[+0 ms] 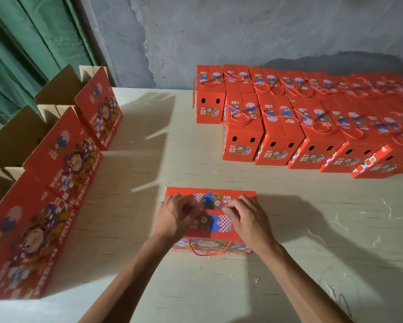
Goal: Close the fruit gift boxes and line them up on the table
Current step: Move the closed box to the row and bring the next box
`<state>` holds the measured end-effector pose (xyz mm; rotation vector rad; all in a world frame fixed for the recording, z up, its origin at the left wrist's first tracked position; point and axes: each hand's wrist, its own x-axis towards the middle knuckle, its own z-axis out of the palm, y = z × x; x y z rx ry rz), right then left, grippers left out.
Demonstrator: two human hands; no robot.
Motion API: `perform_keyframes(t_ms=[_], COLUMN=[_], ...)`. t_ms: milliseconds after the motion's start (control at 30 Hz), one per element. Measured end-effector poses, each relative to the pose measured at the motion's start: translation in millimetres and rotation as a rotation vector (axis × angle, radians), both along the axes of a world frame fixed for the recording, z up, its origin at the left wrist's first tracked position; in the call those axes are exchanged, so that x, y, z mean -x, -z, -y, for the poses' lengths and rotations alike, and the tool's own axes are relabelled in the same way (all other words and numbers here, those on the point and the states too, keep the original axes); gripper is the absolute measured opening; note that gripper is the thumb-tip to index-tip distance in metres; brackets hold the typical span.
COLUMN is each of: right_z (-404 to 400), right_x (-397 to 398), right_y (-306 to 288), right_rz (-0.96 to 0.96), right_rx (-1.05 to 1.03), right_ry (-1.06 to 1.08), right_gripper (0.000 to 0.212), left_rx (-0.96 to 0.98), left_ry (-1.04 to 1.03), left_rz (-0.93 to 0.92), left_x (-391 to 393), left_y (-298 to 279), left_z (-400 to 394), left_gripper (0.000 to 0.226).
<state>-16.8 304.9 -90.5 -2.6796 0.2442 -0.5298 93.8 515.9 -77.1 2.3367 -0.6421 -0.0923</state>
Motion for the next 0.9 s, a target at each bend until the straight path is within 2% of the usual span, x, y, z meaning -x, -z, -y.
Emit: perform_keyframes(t_ms=[133,200,367,467,567,667,767,900], right_z=[1,0,-4,-8,-11,-11,-7,-4], right_x=[-2,-2,1,10,14,15,20,19], right_y=[-2,0,7,11,13,12,13,17], right_rz=[-0.031,-0.025,0.009,0.095,0.185,0.21,0.228,0.217], right_rx=[0.064,0.084,0.04,0.045,0.021,-0.057,-0.093,-0.093], right_ry=[-0.03,-0.012,0.111,0.169,0.222,0.263,0.265,0.259], right_gripper=[0.024,0.026,0.031,0.027,0.024,0.022,0.024,0.028], left_rx=[-0.038,-0.048,-0.024,0.041,0.14,0.263,0.4,0.471], left_ry=[0.001,0.005,-0.056,-0.128,-0.18,-0.256,-0.389,-0.434], left_rz=[-0.129,-0.133,0.127,0.184,0.05,-0.196,-0.461,-0.596], left_x=[-8,-7,13,20,20,21,22,17], left_y=[-3,-2,14,16,14,12,8,6], left_z=[5,4,-2,-8,-15,-21,-22,-21], left_gripper=[0.018,0.018,0.026,0.035,0.051,0.067,0.056,0.033])
